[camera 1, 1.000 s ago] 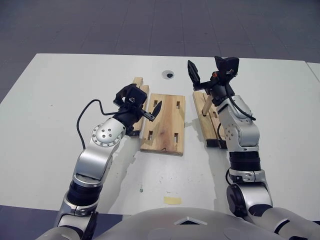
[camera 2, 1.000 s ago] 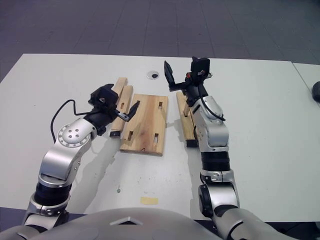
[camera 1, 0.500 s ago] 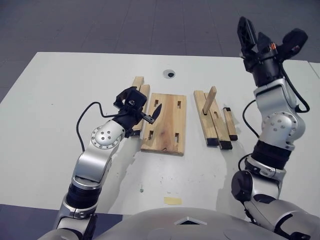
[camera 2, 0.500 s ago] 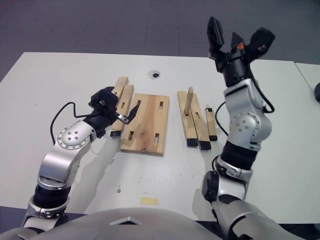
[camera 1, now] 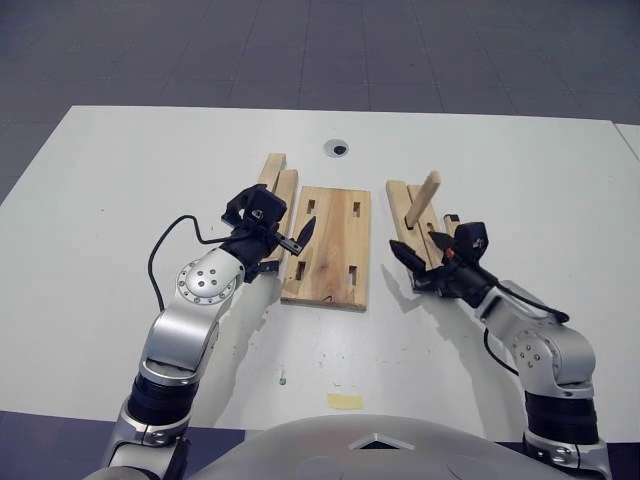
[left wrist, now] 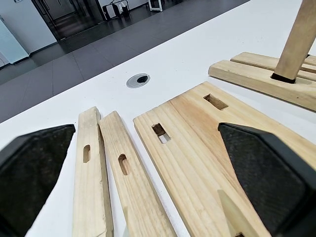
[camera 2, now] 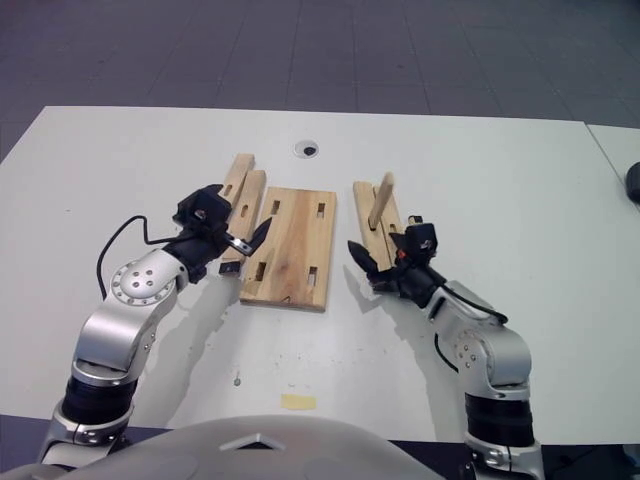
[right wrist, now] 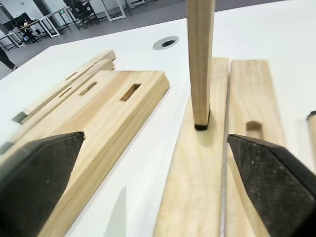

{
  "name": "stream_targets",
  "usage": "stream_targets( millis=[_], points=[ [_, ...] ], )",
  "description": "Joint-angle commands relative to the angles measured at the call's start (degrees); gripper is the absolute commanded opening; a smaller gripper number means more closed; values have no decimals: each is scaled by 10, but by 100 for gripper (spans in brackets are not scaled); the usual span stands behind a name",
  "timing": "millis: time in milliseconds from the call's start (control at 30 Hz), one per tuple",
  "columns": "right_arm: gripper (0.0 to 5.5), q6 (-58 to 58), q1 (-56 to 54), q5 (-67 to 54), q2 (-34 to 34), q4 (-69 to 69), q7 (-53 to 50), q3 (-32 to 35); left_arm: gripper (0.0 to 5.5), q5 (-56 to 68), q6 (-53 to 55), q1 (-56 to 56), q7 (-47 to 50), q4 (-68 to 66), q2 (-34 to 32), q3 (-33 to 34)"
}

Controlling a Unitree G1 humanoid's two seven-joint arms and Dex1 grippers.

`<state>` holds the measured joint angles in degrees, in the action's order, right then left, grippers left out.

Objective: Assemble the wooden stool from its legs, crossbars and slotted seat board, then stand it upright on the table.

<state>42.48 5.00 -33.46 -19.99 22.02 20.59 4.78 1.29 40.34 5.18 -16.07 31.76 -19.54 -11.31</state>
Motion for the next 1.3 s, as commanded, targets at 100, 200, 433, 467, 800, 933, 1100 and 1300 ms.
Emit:
stream_targets(
  millis=[100,200,433,467,800,933,1100,1300],
  points=[
    [538,39,27,11,1,17,-23,-17,540,-9,-5,-4,-3,-5,-7,-3],
    [538,30,35,25,8,3,-39,-13,540,-10,-7,-4,-1,-8,-6,-3],
    [538,42,37,28,13,-18,-62,9,540,-14,-11,-7,8,-9,1,-2],
    [538,49,36,32,6,-19,-61,7,540,-15,-11,-8,10,-9,4,-2],
    [490,12,-9,156,-39,-44,-55,-95,540,-18,-21,-3,14,-22,10,1],
    [432,14,-24,182,-31,-45,-66,-106,540,-18,-21,-1,13,-25,8,-1],
    [352,41,-10,209,-46,-64,-65,-121,540,-13,-10,1,7,-12,4,1],
    [247,26,-19,228,-40,-68,-69,-119,540,-15,-5,-2,5,-8,6,5]
  ],
)
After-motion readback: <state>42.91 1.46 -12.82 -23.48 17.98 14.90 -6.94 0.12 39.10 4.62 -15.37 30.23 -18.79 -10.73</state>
